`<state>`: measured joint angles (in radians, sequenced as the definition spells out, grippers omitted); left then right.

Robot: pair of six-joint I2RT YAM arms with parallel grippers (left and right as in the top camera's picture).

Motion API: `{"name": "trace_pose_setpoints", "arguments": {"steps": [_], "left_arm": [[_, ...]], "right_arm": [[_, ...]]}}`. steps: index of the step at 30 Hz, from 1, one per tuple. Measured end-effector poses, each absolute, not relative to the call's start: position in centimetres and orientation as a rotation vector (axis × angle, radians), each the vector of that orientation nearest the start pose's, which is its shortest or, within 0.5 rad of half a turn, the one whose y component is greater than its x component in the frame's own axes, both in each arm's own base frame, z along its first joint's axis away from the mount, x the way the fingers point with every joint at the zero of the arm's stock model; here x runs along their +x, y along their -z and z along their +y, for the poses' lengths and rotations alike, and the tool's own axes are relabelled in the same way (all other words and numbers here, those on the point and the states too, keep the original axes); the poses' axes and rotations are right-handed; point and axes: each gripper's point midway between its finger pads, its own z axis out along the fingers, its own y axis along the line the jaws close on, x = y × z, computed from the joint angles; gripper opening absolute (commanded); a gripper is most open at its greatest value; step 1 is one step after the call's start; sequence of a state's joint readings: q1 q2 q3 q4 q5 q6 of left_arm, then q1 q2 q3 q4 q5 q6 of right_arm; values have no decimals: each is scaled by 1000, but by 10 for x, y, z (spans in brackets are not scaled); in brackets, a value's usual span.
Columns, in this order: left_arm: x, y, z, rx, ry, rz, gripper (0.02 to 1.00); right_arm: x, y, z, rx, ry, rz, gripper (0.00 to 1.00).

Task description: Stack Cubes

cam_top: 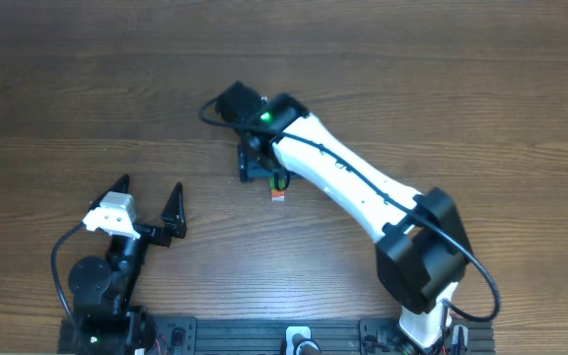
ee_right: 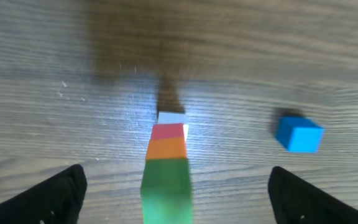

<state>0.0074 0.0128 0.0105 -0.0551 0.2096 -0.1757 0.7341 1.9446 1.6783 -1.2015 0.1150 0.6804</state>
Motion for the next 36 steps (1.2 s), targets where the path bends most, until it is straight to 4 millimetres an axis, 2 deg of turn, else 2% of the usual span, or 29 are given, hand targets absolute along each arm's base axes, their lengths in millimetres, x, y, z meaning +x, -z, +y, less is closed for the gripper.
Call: {"name": "trace_pose_setpoints", "arguments": {"steps": [3,5,7,9,11,14,16,20,26,32,36], "left_arm": [[243,-162,-34,12,300,1636,996],[243,-162,-34,12,299,1635,998],[243,-162,-34,12,300,1635,996],[243,-162,-34,12,300,1635,998],[243,-162,-34,12,300,1635,998],[243,-162,-34,12,300,1635,998],[243,-162,-34,12,300,1636,998],[243,-162,-34,12,300,1635,996],[243,-162,-34,12,300,1636,998],[243,-162,-34,12,300,1636,998],[243,-162,-34,12,300,1635,998]], "right_arm": [[308,-143,236,-37,-4,2956,991],[301,-163,221,-16,-3,2955,991],[288,-183,197,22,18,2963,991],[282,-195,181,63,23,2957,991],[277,-199,167,101,29,2948,993],[269,-188,152,137,52,2960,993],[265,-170,146,150,63,2973,991],[259,-129,145,154,63,3000,993],[262,-88,142,182,32,2988,993],[264,-67,128,238,36,2981,980],[270,-59,126,227,33,2975,972]]}}
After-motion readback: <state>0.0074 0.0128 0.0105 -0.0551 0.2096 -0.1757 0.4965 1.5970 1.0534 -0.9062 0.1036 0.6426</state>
